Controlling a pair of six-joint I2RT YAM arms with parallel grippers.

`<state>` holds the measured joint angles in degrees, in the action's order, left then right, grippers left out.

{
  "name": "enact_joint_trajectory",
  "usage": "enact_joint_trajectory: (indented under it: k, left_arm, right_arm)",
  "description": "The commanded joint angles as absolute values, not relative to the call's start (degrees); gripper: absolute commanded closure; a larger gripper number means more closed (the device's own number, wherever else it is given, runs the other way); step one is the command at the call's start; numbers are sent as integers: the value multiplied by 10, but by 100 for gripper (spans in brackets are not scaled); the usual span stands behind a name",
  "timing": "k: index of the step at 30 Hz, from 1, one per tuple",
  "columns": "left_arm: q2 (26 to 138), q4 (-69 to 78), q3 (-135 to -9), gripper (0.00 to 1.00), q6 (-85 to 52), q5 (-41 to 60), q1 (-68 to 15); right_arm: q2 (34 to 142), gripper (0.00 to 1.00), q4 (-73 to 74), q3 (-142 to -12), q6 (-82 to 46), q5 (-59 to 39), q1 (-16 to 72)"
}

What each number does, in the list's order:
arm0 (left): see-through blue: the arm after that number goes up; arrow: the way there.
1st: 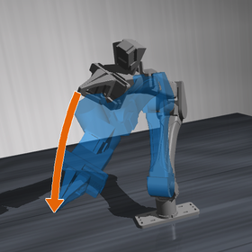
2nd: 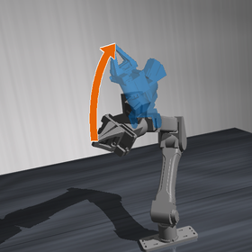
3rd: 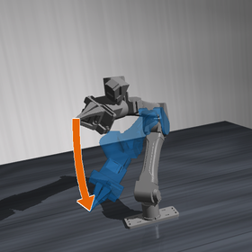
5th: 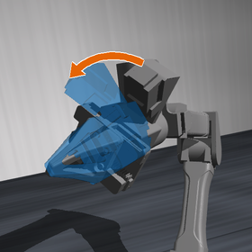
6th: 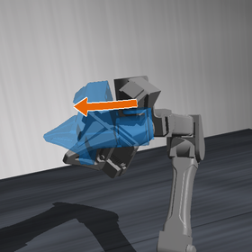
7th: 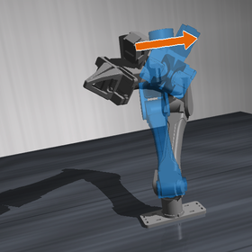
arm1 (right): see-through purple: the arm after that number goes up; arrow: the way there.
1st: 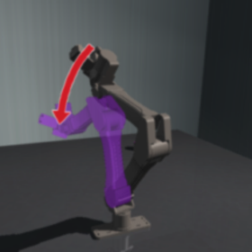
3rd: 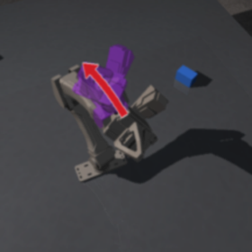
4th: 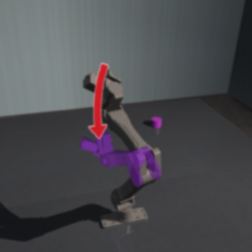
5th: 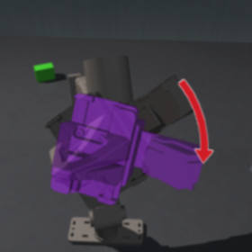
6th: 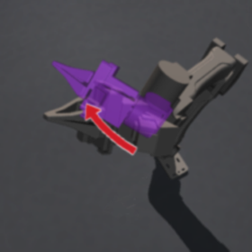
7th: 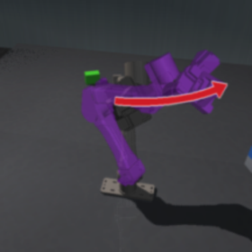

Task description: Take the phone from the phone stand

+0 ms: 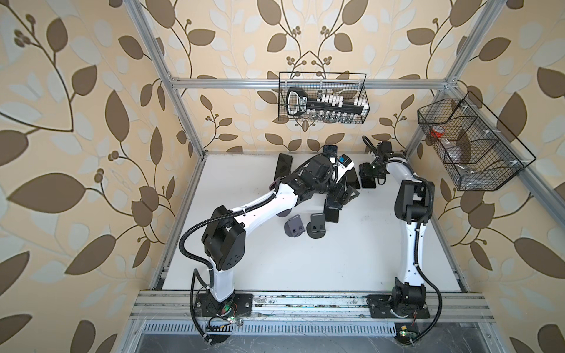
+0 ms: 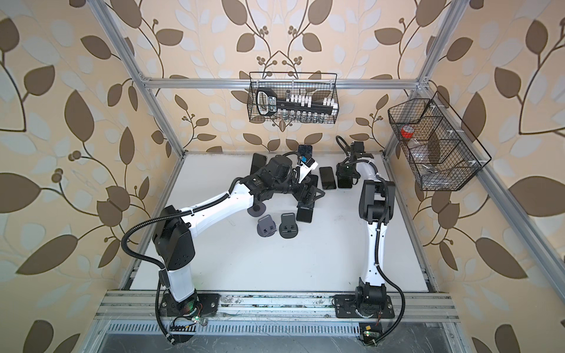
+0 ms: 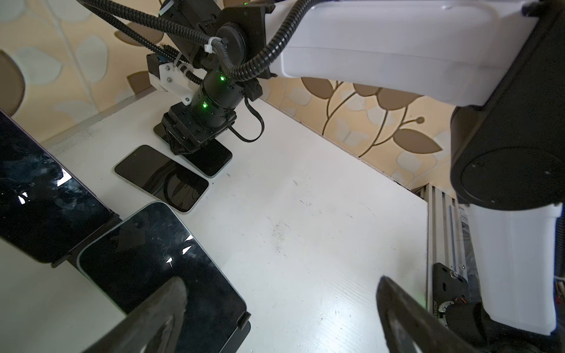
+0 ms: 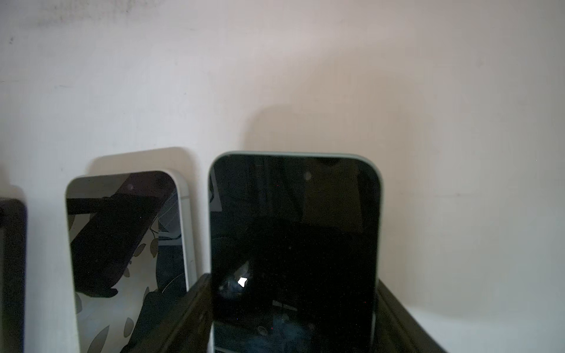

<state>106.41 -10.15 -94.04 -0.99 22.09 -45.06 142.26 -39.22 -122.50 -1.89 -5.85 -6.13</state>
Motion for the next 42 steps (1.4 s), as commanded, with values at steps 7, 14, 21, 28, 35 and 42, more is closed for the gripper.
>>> enact_joint_trajectory:
  k: [7, 14, 21, 28, 35, 42]
  left_arm:
    - [1051, -101, -951, 3, 0, 227, -455]
    - [1048, -100, -947, 3, -1, 225, -455]
    - [1043, -98, -941, 3, -5, 221, -455]
    - [1040, -94, -940, 3, -11, 222, -455]
    - [1041, -92, -940, 3, -11, 224, -455]
    - [1037, -91, -937, 3, -11, 222, -455]
  right_arm:
    - [1436, 28, -412, -1206, -11, -67, -61]
    - [1427, 26, -412, -1195, -5, -73, -60]
    - [1419, 23, -412, -1185, -4, -84, -60]
    - [1408, 22, -412, -1175, -1, -91, -60]
    - [1406, 22, -412, -1174, 0, -100, -61]
    - [1401, 22, -413, -1172, -2, -106, -60]
